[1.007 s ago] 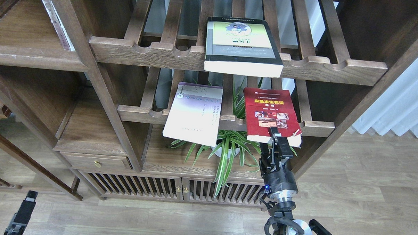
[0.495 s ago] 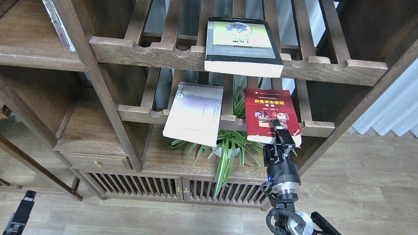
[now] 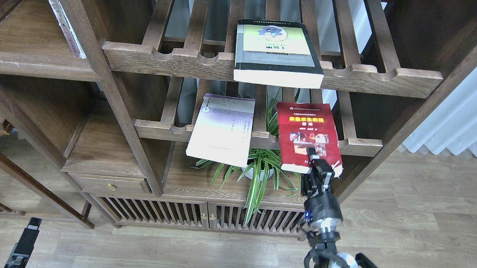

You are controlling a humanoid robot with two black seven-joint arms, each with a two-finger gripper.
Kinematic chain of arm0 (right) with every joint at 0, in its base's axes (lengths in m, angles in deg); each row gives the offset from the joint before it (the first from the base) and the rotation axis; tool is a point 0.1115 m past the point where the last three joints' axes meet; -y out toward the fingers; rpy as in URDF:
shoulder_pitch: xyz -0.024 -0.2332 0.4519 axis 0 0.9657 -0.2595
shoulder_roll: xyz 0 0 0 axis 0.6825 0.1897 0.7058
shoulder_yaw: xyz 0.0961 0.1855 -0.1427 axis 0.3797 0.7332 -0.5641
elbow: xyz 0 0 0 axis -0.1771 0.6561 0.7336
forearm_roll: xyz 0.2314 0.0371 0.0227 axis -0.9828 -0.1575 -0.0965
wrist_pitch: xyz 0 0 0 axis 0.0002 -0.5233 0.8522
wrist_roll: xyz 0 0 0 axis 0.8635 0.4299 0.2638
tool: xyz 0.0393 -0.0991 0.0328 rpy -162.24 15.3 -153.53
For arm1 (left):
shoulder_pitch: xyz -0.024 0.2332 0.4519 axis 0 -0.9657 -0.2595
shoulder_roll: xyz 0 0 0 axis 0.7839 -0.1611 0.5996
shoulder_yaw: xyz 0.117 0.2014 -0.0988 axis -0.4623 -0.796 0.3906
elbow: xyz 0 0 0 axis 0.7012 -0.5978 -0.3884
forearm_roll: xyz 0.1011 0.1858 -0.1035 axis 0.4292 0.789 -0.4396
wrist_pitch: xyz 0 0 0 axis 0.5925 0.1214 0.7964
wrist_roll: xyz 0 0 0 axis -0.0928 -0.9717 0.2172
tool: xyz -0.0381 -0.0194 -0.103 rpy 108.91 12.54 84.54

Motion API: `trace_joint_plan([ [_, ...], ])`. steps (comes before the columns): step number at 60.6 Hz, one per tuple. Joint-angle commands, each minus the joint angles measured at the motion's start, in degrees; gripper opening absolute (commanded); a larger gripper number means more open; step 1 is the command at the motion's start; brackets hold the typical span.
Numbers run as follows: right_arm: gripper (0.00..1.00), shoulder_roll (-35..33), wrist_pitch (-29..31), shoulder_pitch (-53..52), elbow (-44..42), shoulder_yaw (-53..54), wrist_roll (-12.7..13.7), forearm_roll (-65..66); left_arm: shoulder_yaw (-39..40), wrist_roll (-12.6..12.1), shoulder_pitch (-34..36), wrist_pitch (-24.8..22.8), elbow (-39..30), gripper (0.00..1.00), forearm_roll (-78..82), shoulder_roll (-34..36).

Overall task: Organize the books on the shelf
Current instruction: 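Pull the red book off the middle shelf toward the robot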

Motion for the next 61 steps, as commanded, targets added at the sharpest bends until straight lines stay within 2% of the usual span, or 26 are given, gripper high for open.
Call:
trace_joint_plan([
  [1,0.03,0.0,0.0,1.6,0.0,-4.3,0.0,0.1,-1.3,0.0,0.0,0.0,0.0,1.00,-0.1,0.0],
  [22,0.03,-2.1,0.0,2.3,-0.9,-12.2,0.2,0.5,-7.1,-1.2,2.1,0.0,-0.1,1.00,-0.1,0.0],
  [61,0.03,-2.6,0.0,0.8,-8.3,-15.0,0.5,0.9,-12.8,-1.7,4.2,0.0,-0.3,1.00,-0.1,-1.2],
])
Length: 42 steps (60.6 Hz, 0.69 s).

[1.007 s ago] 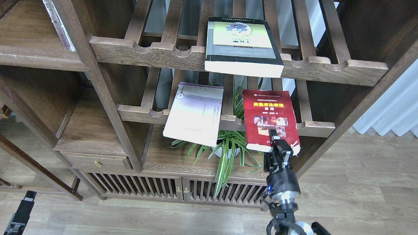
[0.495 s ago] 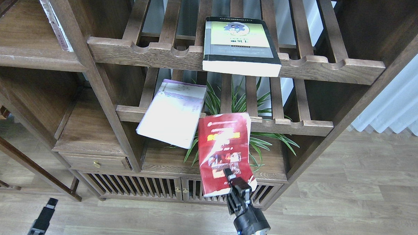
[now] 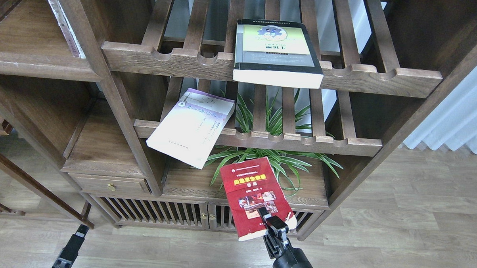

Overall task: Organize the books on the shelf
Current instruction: 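Pull the red book off the middle shelf toward the robot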

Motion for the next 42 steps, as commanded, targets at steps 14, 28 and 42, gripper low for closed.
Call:
trace_joint_plan([
  [14,0.03,0.7,0.0,-2.9,-0.8,-5.7,1.0,1.0,-3.5,0.0,1.0,0.0,-1.0,1.00,-0.1,-1.2],
  [28,0.02,1.6,0.0,-6.4,-1.3,-11.3,2.8,4.2,-4.6,-2.1,2.1,0.0,-3.5,0.98,-0.1,-1.3],
  [42,0.03,2.6,0.0,-8.6,-2.8,-15.5,2.8,4.4,-5.7,-2.3,2.2,0.0,-8.3,1.00,-0.1,-1.3],
])
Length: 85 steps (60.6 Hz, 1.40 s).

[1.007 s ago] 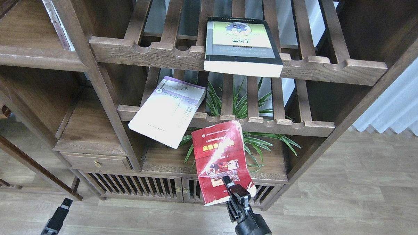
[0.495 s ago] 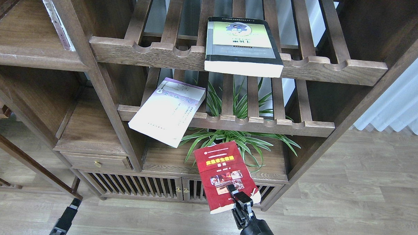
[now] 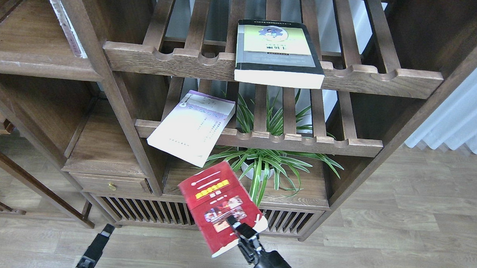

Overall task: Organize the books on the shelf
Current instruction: 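Pull the red book off the middle shelf toward the robot, then grasp the red book with the left gripper from the right gripper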

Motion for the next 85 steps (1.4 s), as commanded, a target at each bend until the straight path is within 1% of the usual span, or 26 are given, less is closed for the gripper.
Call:
trace_joint_plan([
  [1,0.03,0.6,0.0,-0.5,-1.7,-1.3,0.0,0.1,-0.3,0.0,0.0,0.0,-3.5,1.00,0.0,0.0],
  [18,0.03,0.6,0.0,0.1,-2.9,-3.2,-0.1,0.0,-0.7,0.0,0.9,0.0,-5.1,1.00,0.0,-1.9],
  [32,0.03,0.6,0.0,0.8,-2.2,-3.6,-0.1,-0.1,-4.7,0.2,2.5,0.0,-3.8,1.00,0.0,-3.8],
  [52,0.02,0.6,0.0,1.5,-0.9,-5.5,0.0,0.1,-7.2,0.2,3.8,0.0,0.3,0.99,0.0,-7.1],
  [67,0.02,0.6,0.0,1.6,-0.7,-5.8,0.1,0.2,-10.1,0.2,6.6,0.0,5.4,0.94,0.0,-10.8],
  [73,0.03,0.6,0.0,1.6,-0.6,-5.7,0.1,0.3,-10.6,0.3,6.8,0.0,5.5,0.88,0.0,-11.5],
  [76,0.03,0.6,0.0,1.6,-0.6,-5.7,0.1,0.3,-10.6,0.6,6.8,0.0,5.5,0.82,-0.1,-11.9],
  [78,0.03,0.6,0.0,1.6,-0.6,-5.7,0.1,0.3,-10.6,0.6,6.8,0.0,5.5,0.75,-0.2,-12.1],
  [81,0.03,0.6,0.0,1.7,-0.6,-5.7,0.1,0.3,-10.6,0.7,6.9,0.0,5.4,0.70,-0.5,-12.2],
  [84,0.03,0.6,0.0,2.0,-0.6,-5.7,0.1,0.3,-10.6,0.7,6.9,0.0,5.0,0.62,-1.7,-12.3],
  [85,0.03,0.6,0.0,2.1,-0.6,-5.7,0.1,0.3,-10.7,0.6,6.9,0.0,5.0,0.61,-1.8,-12.5],
])
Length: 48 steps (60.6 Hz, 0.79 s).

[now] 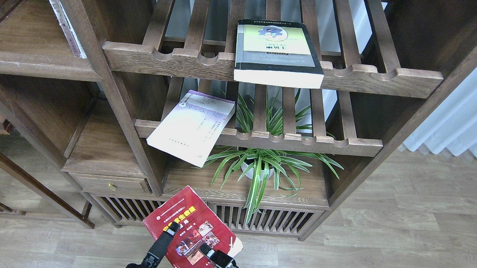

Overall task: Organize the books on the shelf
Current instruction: 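Grasp the red book with the left gripper from the right gripper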

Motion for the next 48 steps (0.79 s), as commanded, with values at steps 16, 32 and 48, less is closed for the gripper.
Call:
trace_joint_plan([
  [16,0.03,0.0,0.0,1.1,0.0,0.1,0.3,0.2,-1.3,0.0,0.2,0.0,-0.9,0.07,-1.8,0.1],
  [32,0.03,0.0,0.0,1.2,0.0,0.5,0.5,0.3,-3.3,0.0,0.1,0.0,-1.8,0.05,-1.7,0.4],
  [48,0.83,0.0,0.0,0.8,0.0,1.2,1.0,3.2,-1.6,-0.3,-0.3,0.0,-6.6,0.05,-1.6,6.1],
])
